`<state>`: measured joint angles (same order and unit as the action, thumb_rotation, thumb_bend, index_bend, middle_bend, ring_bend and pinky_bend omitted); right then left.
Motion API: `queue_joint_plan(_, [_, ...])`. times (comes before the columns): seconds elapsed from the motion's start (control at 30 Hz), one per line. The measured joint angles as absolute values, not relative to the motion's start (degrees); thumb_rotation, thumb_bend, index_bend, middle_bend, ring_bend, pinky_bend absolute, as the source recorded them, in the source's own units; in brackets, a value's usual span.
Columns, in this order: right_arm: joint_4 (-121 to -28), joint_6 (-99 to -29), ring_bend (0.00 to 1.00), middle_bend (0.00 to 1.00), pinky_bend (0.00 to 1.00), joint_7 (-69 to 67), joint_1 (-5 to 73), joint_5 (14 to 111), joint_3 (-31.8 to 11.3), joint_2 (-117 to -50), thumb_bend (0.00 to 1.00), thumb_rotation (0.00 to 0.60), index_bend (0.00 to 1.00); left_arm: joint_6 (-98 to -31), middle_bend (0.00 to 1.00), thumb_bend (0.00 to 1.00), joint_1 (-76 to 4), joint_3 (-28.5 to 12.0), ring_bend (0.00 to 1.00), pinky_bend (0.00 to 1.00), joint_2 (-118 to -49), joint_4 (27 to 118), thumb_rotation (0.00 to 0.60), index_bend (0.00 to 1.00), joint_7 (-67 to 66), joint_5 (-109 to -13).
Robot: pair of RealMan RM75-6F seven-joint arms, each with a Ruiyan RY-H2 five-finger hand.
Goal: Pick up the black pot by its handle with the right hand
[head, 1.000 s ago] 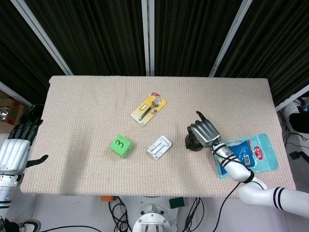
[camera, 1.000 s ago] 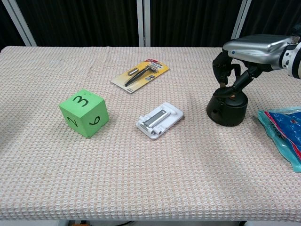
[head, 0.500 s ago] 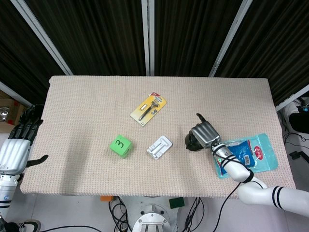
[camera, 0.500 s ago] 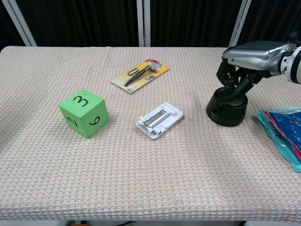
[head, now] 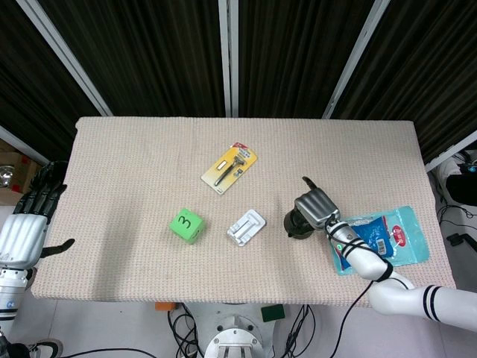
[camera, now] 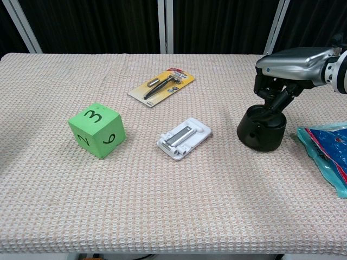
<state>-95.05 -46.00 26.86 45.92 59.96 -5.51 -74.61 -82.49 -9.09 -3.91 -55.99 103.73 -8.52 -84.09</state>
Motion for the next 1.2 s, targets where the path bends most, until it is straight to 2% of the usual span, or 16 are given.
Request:
queue_joint_plan(0.1, [-95.49, -45.14, 0.71, 0.82, 0.0, 26.59, 46.33, 58.67, -5.41, -74.0, 0.18, 0.374, 1.0, -82.55, 0.02, 0.0, -9.08, -3.91, 0.02, 0.13, -55.99, 103.75, 0.591, 0.06, -8.53, -84.15])
queue_joint_plan(0.4, [-96.15, -43.28, 0.78, 0.9, 0.07, 26.83, 48.16, 53.94, -4.81, -72.85, 0.18, 0.374, 1.0, -82.49, 0.02, 0.0, -9.12, -3.96, 0.02, 0.13, -56.05, 103.72, 0.594, 0.06, -8.63, -84.02])
queue_joint_plan(0.83, [-96.21, -41.33, 0.78, 0.9, 0.07, 27.75, 50.9, 51.36, -2.73, -72.72, 0.18, 0.363, 1.0, -82.47, 0.02, 0.0, -9.13, -3.99, 0.02, 0.13, -56.01, 103.64, 0.591, 0.06, -8.51, -83.93])
queue_joint_plan(1.2, [-97.06, -43.83, 0.79, 0.91, 0.07, 30.64, 51.4, 57.11, -0.87, -72.65, 0.18, 0.362, 1.0, -82.41, 0.02, 0.0, -9.13, -4.03, 0.02, 0.13, -55.95, 103.62, 0.592, 0.06, -8.4, -83.76])
